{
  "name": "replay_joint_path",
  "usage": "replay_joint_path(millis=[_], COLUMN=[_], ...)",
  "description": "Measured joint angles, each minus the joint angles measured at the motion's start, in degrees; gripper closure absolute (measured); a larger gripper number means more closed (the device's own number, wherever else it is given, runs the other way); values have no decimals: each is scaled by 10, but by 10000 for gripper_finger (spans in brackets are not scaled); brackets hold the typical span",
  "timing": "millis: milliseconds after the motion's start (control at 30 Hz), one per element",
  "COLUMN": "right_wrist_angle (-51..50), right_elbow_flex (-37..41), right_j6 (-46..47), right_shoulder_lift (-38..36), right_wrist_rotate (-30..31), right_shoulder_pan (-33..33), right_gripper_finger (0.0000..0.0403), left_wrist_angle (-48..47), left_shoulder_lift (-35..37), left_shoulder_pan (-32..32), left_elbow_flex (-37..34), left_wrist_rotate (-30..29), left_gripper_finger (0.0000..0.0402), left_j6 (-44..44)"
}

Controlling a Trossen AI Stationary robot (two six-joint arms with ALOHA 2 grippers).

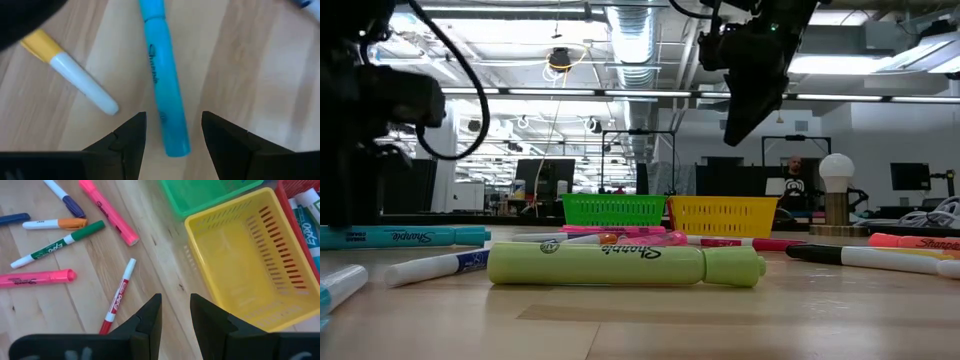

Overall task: Pick & Place Markers
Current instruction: Put the blue highlighter into the blue bin

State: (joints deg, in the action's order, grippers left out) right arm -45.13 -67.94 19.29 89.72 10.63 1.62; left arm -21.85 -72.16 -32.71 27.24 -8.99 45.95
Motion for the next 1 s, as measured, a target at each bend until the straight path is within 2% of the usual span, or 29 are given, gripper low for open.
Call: replay_joint_path(millis=[267,500,633,900,1000], right_wrist_angle=[-1,-1,0,0,0], right_elbow_flex=[0,0,0,0,0], right_j6=[-13,-13,-13,-13,-13], right_shoulder_lift=[0,0,0,0,0], right_wrist_rotate=[-2,-1,-1,-1,-1], right_shoulder_pan=[2,2,2,2,2], right_gripper_finger=[311,311,311,311,311], left_wrist_angle=[10,12,12,12,14], left_shoulder_lift=[-69,-65,-63,-62,-59], left_shoulder_pan=[0,0,0,0,0], left_elbow_flex=[6,2,1,0,0], left_wrist_rotate=[-10,-19,-21,-35,-36], left_gripper_finger=[211,214,238,313,327], left_j6=[8,26,27,31,31])
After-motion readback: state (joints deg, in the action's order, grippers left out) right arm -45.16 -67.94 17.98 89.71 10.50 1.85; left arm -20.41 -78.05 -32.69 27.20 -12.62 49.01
